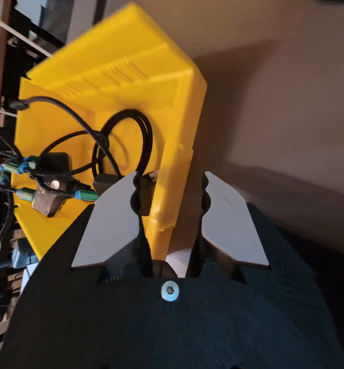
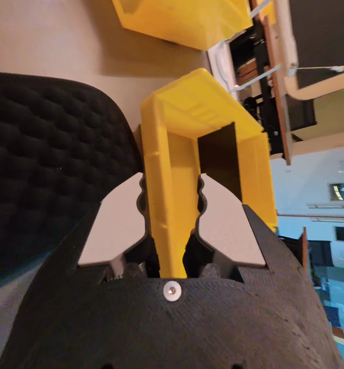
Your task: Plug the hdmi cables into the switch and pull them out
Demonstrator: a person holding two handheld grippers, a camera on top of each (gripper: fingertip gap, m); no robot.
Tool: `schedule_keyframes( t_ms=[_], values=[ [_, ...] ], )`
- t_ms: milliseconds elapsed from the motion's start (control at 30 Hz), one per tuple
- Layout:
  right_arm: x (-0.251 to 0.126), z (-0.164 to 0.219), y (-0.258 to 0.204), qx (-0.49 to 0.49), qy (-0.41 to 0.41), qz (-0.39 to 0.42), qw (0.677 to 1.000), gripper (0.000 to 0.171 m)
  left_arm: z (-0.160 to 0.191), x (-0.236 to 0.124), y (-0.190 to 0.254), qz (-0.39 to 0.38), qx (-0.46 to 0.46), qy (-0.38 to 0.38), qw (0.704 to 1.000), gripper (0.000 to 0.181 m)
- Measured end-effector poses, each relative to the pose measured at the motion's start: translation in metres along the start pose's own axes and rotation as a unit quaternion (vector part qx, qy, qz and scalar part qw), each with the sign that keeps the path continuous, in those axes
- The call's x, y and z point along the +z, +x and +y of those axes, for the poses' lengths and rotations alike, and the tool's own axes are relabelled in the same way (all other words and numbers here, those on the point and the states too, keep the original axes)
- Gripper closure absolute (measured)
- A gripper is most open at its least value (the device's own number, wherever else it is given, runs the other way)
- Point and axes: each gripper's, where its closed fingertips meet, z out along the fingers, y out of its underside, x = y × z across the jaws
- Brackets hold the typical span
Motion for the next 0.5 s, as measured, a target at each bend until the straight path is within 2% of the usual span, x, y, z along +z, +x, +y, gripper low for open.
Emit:
schedule_keyframes(
  t_ms=[67, 133, 167, 233, 367, 500],
  values=[
    [0.015, 0.002, -0.008, -0.001, -0.022, -0.031, 0.999, 0.122, 0.015, 0.011, -0.003, -0.006, 0.025, -0.039, 0.999, 0.139],
    [0.026, 0.013, -0.005, -0.023, -0.066, -0.031, 0.997, 0.132, 0.024, 0.017, -0.004, 0.006, 0.032, -0.058, 0.998, 0.149],
    [0.028, 0.01, -0.004, -0.021, -0.057, -0.033, 0.998, 0.141, 0.025, 0.018, -0.007, 0.006, 0.021, -0.059, 0.998, 0.149],
    [0.032, 0.017, -0.004, -0.023, -0.077, -0.043, 0.996, 0.147, 0.036, 0.019, -0.016, -0.002, 0.015, -0.071, 0.997, 0.148],
    [0.03, 0.034, 0.004, -0.005, -0.093, -0.03, 0.995, 0.148, 0.065, 0.011, -0.033, -0.023, 0.01, -0.088, 0.996, 0.146],
    [0.018, 0.059, 0.011, 0.019, -0.111, -0.023, 0.993, 0.148, 0.104, -0.013, -0.039, -0.029, -0.006, -0.094, 0.995, 0.145]
  ],
)
